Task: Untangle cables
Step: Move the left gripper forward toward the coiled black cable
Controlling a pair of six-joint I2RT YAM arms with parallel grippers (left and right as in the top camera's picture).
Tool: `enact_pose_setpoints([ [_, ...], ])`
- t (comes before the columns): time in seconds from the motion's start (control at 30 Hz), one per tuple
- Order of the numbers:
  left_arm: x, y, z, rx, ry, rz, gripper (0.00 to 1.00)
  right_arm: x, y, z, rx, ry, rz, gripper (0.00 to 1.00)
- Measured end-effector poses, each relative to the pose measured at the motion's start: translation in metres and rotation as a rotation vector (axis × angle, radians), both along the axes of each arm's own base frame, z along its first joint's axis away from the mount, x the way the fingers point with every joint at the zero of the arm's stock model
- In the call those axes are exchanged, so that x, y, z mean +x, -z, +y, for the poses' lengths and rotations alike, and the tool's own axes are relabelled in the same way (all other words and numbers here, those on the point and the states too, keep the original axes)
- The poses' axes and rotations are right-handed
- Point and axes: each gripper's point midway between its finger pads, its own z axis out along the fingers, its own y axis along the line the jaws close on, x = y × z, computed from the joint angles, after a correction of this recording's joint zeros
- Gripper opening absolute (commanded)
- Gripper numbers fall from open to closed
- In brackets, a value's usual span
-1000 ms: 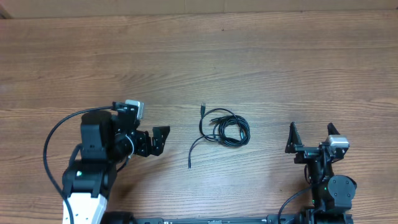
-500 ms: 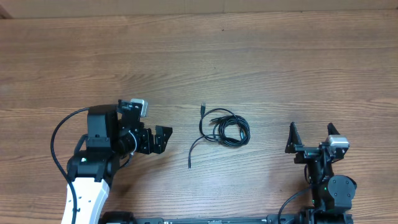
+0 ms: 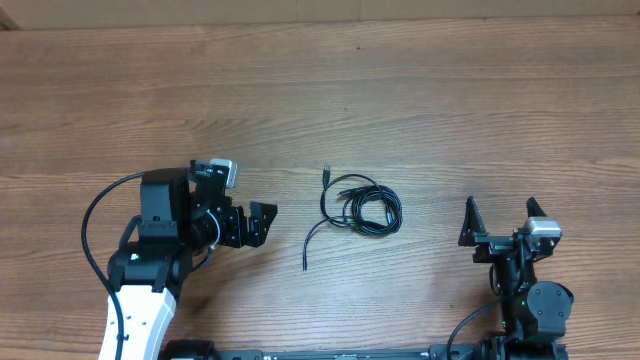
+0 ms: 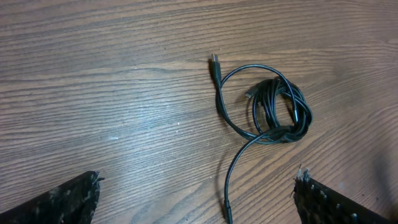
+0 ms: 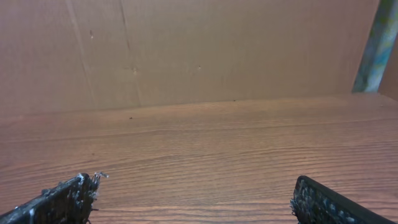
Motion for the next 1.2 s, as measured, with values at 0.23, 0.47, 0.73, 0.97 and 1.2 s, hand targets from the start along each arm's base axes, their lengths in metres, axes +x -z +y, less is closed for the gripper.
enact_pose_setpoints([
  [0.23,0.0,0.0,0.0,0.0,0.0,0.0,1.0,0.0,0.0,0.0,0.0,0.0,0.0,1.0],
  [0.47,0.0,0.0,0.0,0.0,0.0,0.0,0.99,0.0,0.0,0.0,0.0,0.0,0.0,1.0],
  [0.73,0.002,-0.001,0.0,-0.001,0.0,-0.009,0.99,0.0,0.0,0.0,0.0,0.0,0.0,1.0],
  [0.97,0.005,-0.008,-0.008,-0.027,0.022,-0.04,1.0,0.0,0.0,0.0,0.0,0.0,0.0,1.0],
  [1.2,0.004,-0.016,-0.034,0.005,0.059,-0.04,1.0,0.0,0.0,0.0,0.0,0.0,0.0,1.0],
])
